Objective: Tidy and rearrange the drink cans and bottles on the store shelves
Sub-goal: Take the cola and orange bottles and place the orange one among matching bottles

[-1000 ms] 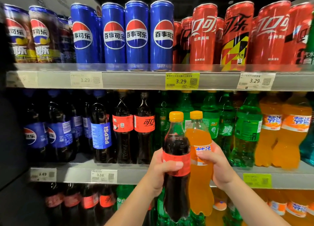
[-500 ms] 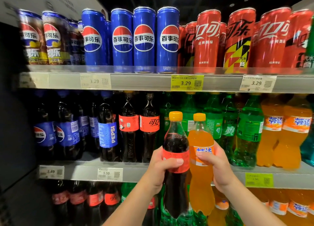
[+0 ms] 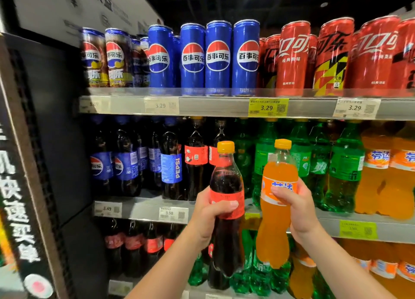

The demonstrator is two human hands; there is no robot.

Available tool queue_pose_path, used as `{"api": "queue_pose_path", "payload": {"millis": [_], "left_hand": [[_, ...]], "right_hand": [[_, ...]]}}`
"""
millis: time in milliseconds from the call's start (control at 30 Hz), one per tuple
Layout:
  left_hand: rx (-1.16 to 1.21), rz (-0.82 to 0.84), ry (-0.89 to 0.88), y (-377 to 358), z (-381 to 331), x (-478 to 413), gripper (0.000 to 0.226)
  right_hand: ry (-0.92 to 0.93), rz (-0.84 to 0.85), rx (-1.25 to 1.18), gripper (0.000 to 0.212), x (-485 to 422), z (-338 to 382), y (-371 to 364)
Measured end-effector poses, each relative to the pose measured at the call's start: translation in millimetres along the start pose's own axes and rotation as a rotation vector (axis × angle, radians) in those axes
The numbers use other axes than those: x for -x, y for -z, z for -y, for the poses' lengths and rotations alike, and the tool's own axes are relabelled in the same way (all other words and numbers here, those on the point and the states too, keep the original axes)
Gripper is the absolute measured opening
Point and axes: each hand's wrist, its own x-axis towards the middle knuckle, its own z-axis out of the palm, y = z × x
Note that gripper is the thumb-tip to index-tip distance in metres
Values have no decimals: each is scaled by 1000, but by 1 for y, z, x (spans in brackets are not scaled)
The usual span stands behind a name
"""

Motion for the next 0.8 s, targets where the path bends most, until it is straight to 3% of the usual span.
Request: {"api": "queue_pose_path", "payload": {"millis": [533, 800], "left_hand": [[-142, -320, -12, 24, 0, 69, 48], [-167, -577, -53, 47, 0, 103, 57]], "right_hand": [[-117, 294, -33, 34, 23, -19, -41], [-159, 361, -52, 38, 38, -26, -56]]}}
